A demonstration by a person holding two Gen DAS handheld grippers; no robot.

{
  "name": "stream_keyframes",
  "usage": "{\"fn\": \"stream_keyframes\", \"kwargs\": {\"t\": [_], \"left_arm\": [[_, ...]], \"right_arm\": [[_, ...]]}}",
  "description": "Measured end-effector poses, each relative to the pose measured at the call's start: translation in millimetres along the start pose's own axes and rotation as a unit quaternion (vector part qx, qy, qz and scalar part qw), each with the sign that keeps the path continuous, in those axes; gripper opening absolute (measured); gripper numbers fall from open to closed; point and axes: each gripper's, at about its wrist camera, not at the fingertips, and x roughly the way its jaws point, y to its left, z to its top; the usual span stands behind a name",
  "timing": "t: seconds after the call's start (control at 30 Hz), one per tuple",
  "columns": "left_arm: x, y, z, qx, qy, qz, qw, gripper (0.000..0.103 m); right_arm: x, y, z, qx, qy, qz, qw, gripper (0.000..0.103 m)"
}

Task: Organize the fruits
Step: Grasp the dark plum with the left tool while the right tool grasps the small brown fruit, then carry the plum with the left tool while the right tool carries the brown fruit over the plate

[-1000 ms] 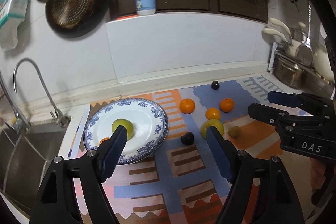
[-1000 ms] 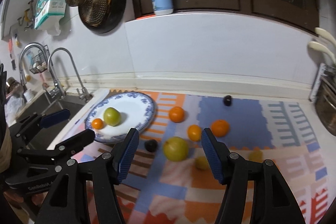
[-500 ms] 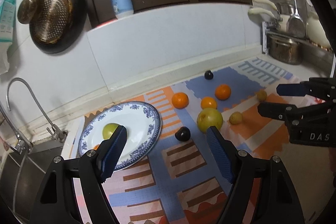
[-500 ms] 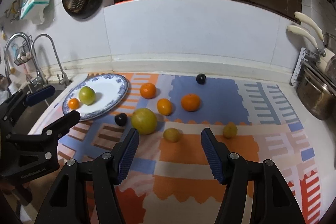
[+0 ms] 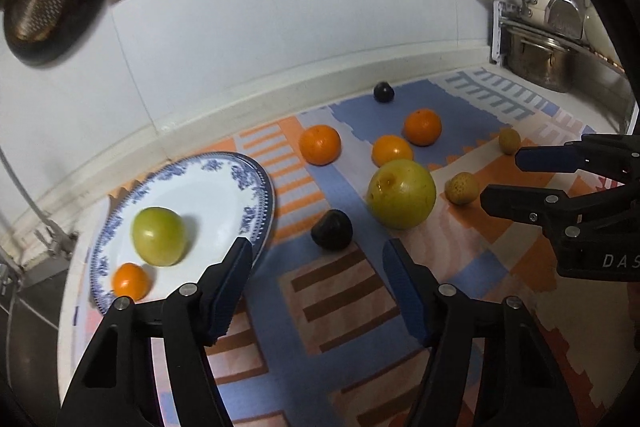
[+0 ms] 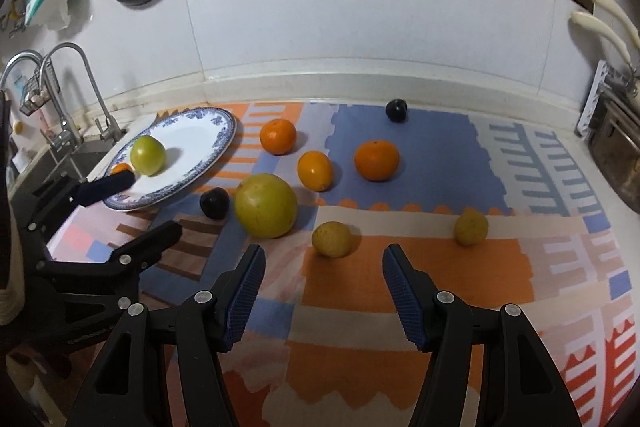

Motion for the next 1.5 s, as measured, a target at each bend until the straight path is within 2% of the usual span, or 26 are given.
{"fn": "stream_keyframes", "kwargs": {"t": [0.17, 0.33, 0.63, 0.7, 0.83, 1.03, 1.5], "left_arm": [[19, 4, 3, -0.012, 0.027, -0.022, 0.9993, 0.059], [27, 7, 6, -0.016, 0.035, -0.032, 0.9987, 0.055], [48, 5, 15, -0.020, 0.062, -0.046, 0.9968, 0.039], [51, 5, 15, -0.022, 0.068, -0.049, 0.9963, 0.035], [52, 5, 14, -0.024, 0.070, -0.051, 0.9960, 0.028], [49, 8, 13, -0.032, 0.071, -0.048, 0.9958, 0.028], [1, 8, 12, -0.059, 0.037, -0.037, 0.9969, 0.028]], "right_arm": [[16, -3, 2, 0.011, 0.015, 0.008, 1.000, 0.057], [27, -4, 2, 0.015, 0.027, 0.016, 0.999, 0.051], [36, -7, 7, 0.027, 0.035, 0.023, 0.999, 0.045], [38, -8, 7, 0.027, 0.037, 0.023, 0.999, 0.040], [41, -9, 7, 0.028, 0.041, 0.026, 0.998, 0.040], [46, -9, 7, 0.024, 0.042, 0.026, 0.998, 0.030], [15, -1, 8, 0.015, 0.013, 0.044, 0.999, 0.030]]}}
